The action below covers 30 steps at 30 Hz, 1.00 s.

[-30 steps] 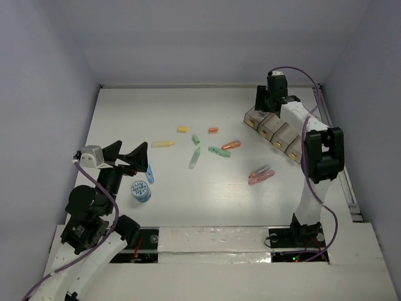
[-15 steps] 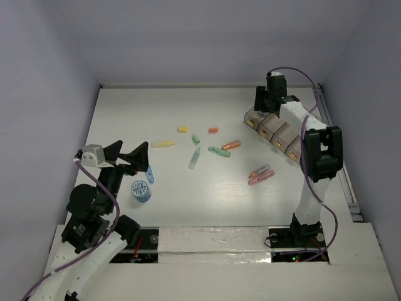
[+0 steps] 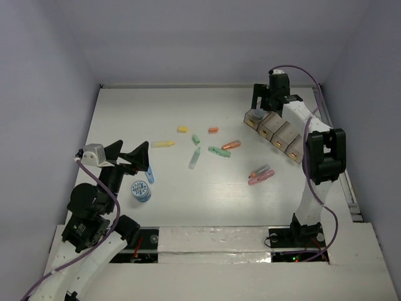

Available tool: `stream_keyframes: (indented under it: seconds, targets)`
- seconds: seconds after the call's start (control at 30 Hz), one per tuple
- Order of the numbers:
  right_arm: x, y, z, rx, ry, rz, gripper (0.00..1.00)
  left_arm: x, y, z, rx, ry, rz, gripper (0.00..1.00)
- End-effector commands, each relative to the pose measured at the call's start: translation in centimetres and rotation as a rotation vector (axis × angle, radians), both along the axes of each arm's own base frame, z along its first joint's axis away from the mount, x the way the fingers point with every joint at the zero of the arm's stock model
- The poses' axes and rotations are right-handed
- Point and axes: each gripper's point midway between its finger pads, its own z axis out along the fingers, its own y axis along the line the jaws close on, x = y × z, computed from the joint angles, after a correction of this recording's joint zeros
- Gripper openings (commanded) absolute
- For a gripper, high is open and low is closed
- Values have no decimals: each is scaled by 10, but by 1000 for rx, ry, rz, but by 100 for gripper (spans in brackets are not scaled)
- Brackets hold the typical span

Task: Sort the stationery into containers
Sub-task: Place the stationery in the storage box, then pick up the pen from the center of the board.

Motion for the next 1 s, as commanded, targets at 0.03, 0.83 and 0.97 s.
stream_keyframes:
  seconds: [0.03,0.83,0.97]
  targets:
    - [-19,27,82,91,-171,88,93,7,-2,5,0,-14,6,93]
    - [-209,291,-27,176,34,528,81,27,-7,-16,51,81,28,0]
    - [-199,300,-45,148,78,503,85,27,-13,-17,59,85,4,0]
